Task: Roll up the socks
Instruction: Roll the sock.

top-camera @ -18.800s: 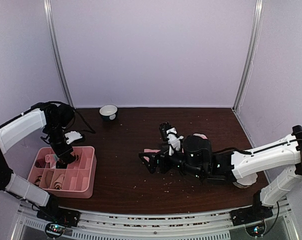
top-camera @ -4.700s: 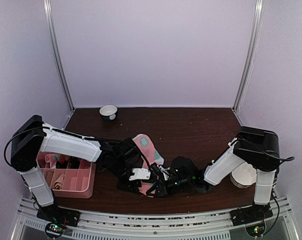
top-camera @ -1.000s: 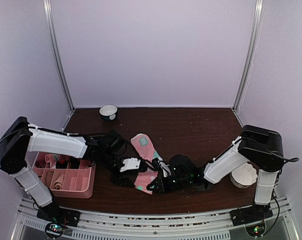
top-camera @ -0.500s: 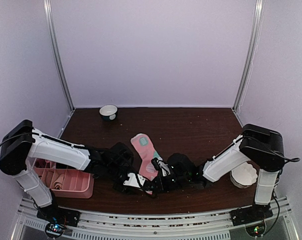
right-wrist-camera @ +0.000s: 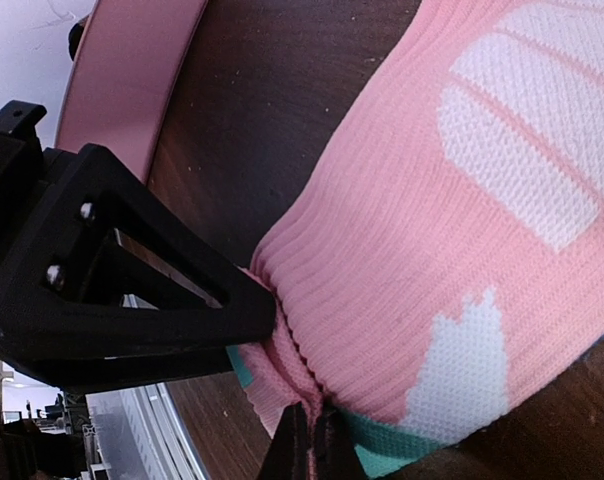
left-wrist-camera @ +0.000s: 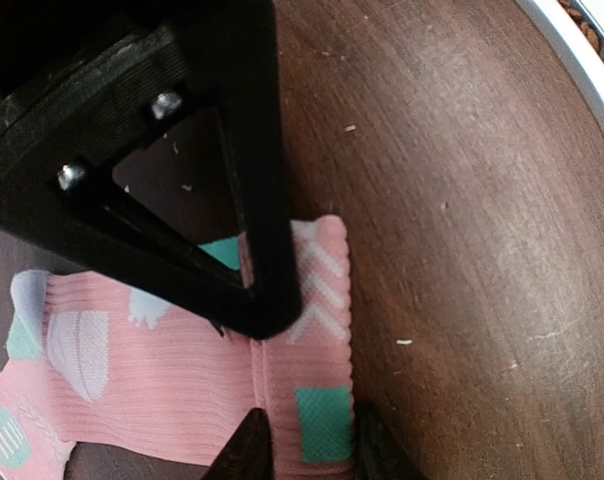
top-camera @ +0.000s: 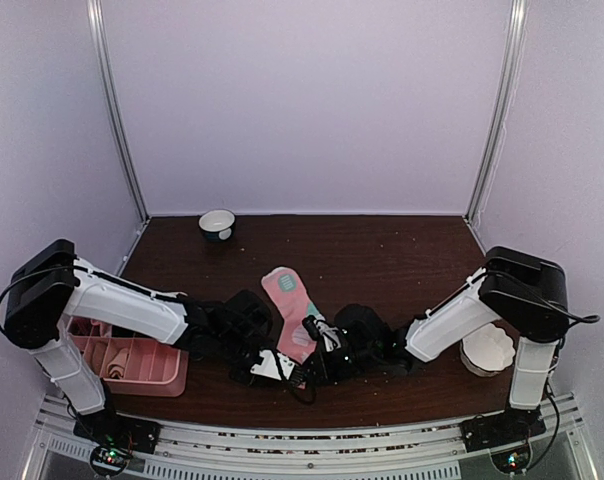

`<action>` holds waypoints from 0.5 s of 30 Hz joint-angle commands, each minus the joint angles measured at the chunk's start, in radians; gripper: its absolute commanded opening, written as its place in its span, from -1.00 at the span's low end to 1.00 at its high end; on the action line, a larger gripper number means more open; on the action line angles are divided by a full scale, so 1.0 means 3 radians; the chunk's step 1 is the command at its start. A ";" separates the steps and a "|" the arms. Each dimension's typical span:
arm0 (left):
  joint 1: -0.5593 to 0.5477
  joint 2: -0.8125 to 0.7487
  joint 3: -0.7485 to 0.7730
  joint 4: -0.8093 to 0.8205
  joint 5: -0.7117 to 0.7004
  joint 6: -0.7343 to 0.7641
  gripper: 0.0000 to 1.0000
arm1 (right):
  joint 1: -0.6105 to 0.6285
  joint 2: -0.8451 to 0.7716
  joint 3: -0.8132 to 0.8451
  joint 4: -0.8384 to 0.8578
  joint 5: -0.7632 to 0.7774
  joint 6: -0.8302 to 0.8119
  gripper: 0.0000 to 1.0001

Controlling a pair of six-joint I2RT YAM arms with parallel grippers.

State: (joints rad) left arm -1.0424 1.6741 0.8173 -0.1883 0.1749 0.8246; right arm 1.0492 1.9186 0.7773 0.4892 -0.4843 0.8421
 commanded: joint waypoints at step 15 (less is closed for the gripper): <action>-0.0028 -0.0168 0.0003 -0.0325 -0.0064 0.0049 -0.21 | -0.0054 0.0034 -0.0118 -0.0520 -0.0136 0.0007 -1.00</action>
State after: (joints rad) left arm -1.0554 1.6905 0.8494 -0.1959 0.1120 0.8192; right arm 1.0363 1.8999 0.7612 0.4778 -0.5278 0.8413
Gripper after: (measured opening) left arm 0.374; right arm 0.027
